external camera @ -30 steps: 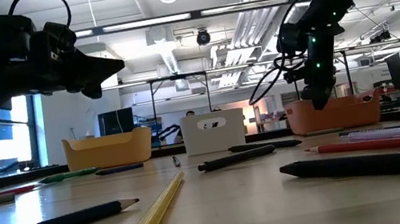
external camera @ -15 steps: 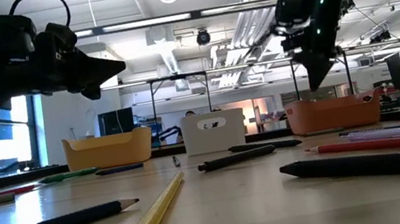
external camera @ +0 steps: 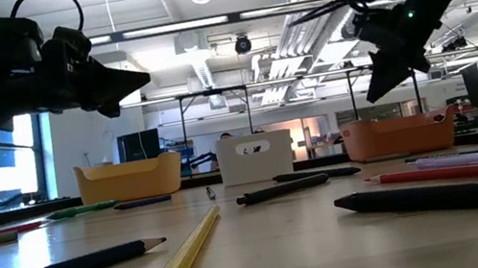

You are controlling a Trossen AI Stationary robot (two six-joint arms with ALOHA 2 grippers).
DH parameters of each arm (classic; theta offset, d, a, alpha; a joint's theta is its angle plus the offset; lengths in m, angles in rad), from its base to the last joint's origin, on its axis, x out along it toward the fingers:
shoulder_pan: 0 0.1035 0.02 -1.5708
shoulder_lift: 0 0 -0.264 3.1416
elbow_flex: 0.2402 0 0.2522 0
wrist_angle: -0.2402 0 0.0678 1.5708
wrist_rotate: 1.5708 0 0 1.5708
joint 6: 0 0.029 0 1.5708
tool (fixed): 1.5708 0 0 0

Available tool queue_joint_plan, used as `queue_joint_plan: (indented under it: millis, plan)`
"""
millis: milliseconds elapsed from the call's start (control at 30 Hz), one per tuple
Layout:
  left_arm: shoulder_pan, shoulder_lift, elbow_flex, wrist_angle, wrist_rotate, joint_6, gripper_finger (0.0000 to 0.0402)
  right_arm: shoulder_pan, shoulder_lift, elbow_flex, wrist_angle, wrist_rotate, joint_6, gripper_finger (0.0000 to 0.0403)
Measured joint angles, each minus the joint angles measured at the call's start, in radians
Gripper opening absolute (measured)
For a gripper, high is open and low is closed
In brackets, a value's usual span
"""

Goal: Sort crayons/erasers/pens/pencils in bins
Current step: Put the blue crayon into the yellow bin

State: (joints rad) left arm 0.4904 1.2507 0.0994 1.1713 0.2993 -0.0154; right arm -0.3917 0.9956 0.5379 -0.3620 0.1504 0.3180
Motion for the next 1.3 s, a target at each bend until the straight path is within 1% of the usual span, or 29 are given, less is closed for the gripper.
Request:
queue_joint_plan:
  millis: [133,233,600,767,933,1033,1167,1233,1300]
  plan:
    - [0.0,0.0,0.0,0.0,0.0,0.0,0.0,0.104,-0.016,-0.004,-0.026,0.057,0.082,0.0]
    - [0.0,0.0,0.0,0.0,0.001,0.0,0.0,0.17,-0.016,0.004,-0.027,0.079,0.119,0.0]
    - [0.0,0.0,0.0,-0.004,0.004,0.0,0.0,0.339,-0.014,0.005,-0.074,0.086,0.295,0.0]
    - [0.0,0.0,0.0,-0.004,0.004,0.0,0.0,0.431,0.0,0.005,-0.091,0.119,0.396,0.0]
    - [0.0,0.0,0.0,-0.008,0.004,0.0,0.0,0.514,0.036,0.005,-0.157,0.149,0.521,0.0]
    - [0.0,0.0,0.0,-0.008,0.004,0.0,0.0,0.54,0.068,0.014,-0.213,0.15,0.579,0.0]
    - [0.0,0.0,0.0,-0.008,0.004,0.0,0.0,0.564,0.13,0.089,-0.351,0.121,0.659,0.0001]
    - [0.0,0.0,0.0,-0.008,0.004,0.0,0.0,0.572,0.163,0.124,-0.412,0.091,0.693,0.0008]
    - [0.0,0.0,0.0,-0.008,0.004,0.0,0.0,0.575,0.199,0.146,-0.414,0.056,0.699,0.0023]
